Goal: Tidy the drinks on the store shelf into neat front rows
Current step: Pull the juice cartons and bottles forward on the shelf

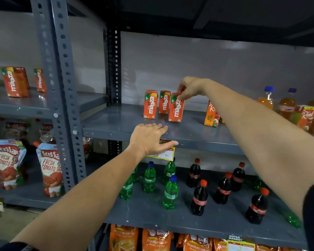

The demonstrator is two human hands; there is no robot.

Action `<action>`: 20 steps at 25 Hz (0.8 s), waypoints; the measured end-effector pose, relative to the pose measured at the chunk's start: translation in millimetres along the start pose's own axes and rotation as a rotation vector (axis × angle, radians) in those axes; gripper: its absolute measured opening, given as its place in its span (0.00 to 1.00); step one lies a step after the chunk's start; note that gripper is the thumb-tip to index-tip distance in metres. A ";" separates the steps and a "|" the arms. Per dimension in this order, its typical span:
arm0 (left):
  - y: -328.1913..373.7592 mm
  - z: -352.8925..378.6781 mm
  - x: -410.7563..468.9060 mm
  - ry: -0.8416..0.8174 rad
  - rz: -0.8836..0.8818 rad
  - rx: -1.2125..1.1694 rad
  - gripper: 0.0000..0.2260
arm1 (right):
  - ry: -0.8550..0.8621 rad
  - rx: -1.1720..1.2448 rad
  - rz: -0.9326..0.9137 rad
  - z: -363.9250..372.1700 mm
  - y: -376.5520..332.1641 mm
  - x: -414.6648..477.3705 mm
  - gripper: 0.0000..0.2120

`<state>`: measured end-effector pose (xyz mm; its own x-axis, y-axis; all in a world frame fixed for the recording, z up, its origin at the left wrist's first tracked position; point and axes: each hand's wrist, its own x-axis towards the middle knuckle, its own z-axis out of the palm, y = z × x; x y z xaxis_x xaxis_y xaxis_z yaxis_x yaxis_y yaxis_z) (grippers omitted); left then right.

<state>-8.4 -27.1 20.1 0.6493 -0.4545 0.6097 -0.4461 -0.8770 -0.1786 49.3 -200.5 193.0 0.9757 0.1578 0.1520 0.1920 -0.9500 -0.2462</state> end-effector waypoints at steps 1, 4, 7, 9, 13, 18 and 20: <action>-1.9 1.2 0.7 0.012 0.004 -0.003 0.43 | 0.034 -0.021 0.002 3.5 -6.5 7.4 0.18; -6.1 9.1 1.6 0.042 0.024 0.009 0.43 | 0.095 -0.063 0.018 14.8 -17.7 26.0 0.19; -6.9 13.1 2.3 0.075 0.033 0.015 0.43 | 0.109 -0.094 0.033 24.5 -16.6 36.0 0.17; -7.4 13.6 2.5 0.091 0.041 0.021 0.43 | 0.118 -0.087 0.038 27.3 -13.5 35.9 0.18; -6.6 10.6 0.7 0.068 0.056 0.035 0.39 | 0.113 -0.124 0.015 16.5 -5.8 15.5 0.24; -3.4 1.7 2.7 0.007 0.067 0.008 0.42 | 0.216 -0.279 -0.011 -27.6 35.3 -36.2 0.17; 5.7 -1.4 6.4 0.029 0.126 0.001 0.45 | 0.287 -0.301 0.033 -49.6 65.0 -59.1 0.13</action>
<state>-7.7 -34.8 24.0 0.5703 -0.5562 0.6045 -0.5223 -0.8135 -0.2558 -1.1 -285.0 215.5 0.9036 0.0849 0.4198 0.0799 -0.9964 0.0293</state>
